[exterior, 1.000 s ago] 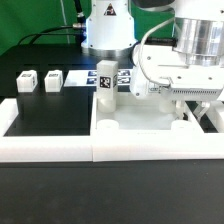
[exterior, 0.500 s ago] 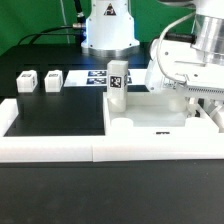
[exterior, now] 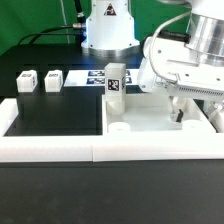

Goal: Assemble square table

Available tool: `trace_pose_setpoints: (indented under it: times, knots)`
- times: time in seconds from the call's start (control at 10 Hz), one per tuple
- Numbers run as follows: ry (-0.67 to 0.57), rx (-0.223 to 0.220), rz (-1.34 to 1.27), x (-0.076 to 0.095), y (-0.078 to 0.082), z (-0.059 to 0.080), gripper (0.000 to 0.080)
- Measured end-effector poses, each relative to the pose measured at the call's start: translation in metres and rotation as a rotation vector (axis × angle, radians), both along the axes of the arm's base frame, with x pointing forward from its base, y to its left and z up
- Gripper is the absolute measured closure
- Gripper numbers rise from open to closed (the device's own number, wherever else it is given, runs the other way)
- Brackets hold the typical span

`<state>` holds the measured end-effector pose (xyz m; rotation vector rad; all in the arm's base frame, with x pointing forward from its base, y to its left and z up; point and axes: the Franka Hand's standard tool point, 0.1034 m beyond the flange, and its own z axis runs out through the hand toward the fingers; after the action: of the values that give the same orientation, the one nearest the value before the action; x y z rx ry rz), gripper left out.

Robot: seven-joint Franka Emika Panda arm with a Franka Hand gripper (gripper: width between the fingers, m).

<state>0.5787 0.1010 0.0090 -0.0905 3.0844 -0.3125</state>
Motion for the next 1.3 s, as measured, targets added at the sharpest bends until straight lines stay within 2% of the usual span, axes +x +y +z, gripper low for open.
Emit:
trace_pose_setpoints:
  times: [0.1, 0.2, 0.3, 0.4, 0.8, 0.9, 1.0, 1.1, 1.3]
  knots:
    - [-0.002, -0.007, -0.007, 0.001, -0.006, 0.001, 0.0315]
    - [-0.003, -0.011, -0.012, 0.002, -0.01, 0.002, 0.0205]
    - [-0.004, -0.012, -0.015, 0.003, -0.012, 0.002, 0.0205]
    - [-0.004, -0.013, -0.016, 0.003, -0.012, 0.002, 0.0159]
    - [-0.004, -0.012, -0.017, 0.003, -0.013, 0.002, 0.015]
    - [-0.01, -0.013, -0.017, 0.005, -0.013, 0.005, 0.015]
    - [-0.027, -0.036, -0.026, 0.012, -0.013, 0.028, 0.015]
    - [-0.063, -0.063, -0.042, 0.018, -0.019, 0.061, 0.015]
    - [-0.101, -0.137, -0.101, 0.015, -0.054, 0.114, 0.015]
